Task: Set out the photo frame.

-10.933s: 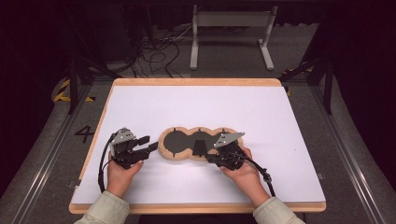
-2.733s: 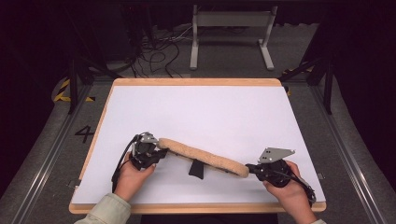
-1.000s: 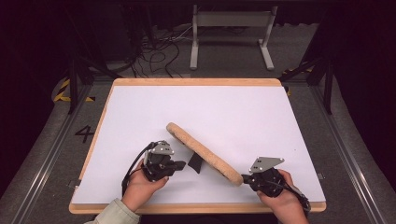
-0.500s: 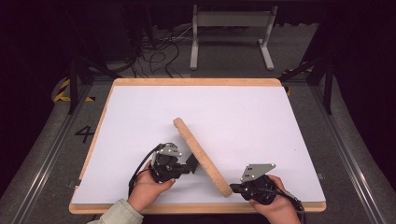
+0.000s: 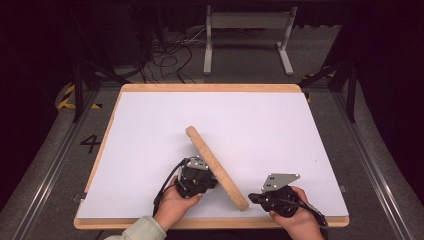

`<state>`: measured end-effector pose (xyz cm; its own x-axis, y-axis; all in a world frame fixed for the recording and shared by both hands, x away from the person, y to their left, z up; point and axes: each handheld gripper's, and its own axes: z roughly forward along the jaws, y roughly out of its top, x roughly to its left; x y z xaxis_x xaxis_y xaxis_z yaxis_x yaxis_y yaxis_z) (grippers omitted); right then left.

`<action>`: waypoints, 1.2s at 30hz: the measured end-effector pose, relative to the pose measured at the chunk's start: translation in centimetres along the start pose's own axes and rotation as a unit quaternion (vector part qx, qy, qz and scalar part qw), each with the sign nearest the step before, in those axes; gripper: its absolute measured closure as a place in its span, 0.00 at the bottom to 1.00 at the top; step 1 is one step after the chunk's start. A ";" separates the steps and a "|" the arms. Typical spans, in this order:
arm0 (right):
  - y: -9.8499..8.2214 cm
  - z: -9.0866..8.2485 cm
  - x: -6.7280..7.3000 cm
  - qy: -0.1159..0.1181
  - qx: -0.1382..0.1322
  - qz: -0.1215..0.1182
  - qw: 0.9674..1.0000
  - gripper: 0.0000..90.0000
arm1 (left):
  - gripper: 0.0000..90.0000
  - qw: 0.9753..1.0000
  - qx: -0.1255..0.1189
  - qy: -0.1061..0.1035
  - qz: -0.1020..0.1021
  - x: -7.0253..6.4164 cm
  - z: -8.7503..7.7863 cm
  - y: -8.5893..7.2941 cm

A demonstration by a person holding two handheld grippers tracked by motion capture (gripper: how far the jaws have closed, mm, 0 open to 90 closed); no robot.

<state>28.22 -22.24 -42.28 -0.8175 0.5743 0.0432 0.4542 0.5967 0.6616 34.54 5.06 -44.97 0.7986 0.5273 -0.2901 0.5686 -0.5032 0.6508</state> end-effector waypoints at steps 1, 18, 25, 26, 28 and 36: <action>0.0 0.0 0.0 0.000 0.000 0.000 1.000 1.00 | 1.00 1.000 0.004 0.002 -0.001 -0.2 0.3 -0.1; -0.1 -0.1 -0.3 -0.006 -0.002 0.003 1.000 1.00 | 1.00 1.000 0.011 0.023 -0.004 0.6 0.2 -0.3; -0.1 -0.1 -0.3 -0.005 -0.003 -0.001 1.000 1.00 | 1.00 0.999 0.005 0.029 -0.019 2.1 -0.7 -0.5; -0.1 -0.1 -0.4 -0.005 -0.003 -0.001 1.000 1.00 | 1.00 0.999 0.003 0.028 -0.024 2.3 -0.8 -0.6; -0.1 -0.1 -0.3 -0.005 -0.002 0.002 1.000 1.00 | 1.00 0.999 0.000 0.018 -0.039 2.9 -1.1 -0.6; 0.0 -0.1 -0.3 -0.003 -0.005 -0.004 1.000 1.00 | 1.00 0.998 -0.006 0.021 -0.055 4.1 -1.7 -0.7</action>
<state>28.43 -22.50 -42.23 -0.8192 0.5725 0.0338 0.4436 0.5954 0.6699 37.09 8.74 -45.44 0.7227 0.6071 -0.3304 0.6495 -0.4331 0.6249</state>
